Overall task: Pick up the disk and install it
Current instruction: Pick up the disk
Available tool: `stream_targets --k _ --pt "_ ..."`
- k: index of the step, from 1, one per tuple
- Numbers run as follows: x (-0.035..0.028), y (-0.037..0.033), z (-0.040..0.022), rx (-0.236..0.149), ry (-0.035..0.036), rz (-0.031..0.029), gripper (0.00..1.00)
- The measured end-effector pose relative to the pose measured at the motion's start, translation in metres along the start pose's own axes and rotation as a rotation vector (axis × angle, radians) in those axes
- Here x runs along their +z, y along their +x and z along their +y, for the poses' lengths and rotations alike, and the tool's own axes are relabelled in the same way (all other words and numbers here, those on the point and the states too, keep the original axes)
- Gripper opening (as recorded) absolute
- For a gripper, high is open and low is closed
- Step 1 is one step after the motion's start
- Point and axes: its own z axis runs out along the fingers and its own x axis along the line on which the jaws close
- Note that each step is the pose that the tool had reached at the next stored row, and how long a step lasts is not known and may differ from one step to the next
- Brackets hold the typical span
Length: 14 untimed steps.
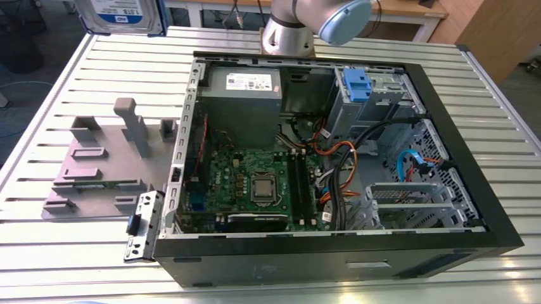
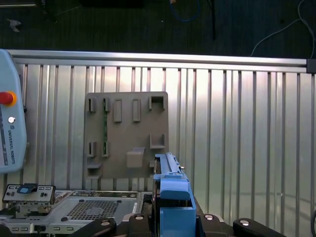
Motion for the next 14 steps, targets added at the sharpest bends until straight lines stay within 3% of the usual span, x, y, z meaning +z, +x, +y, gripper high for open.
stream_targets --k 14 --pt "0.0 0.0 -0.0043 0.0 0.0001 0.0 0.36"
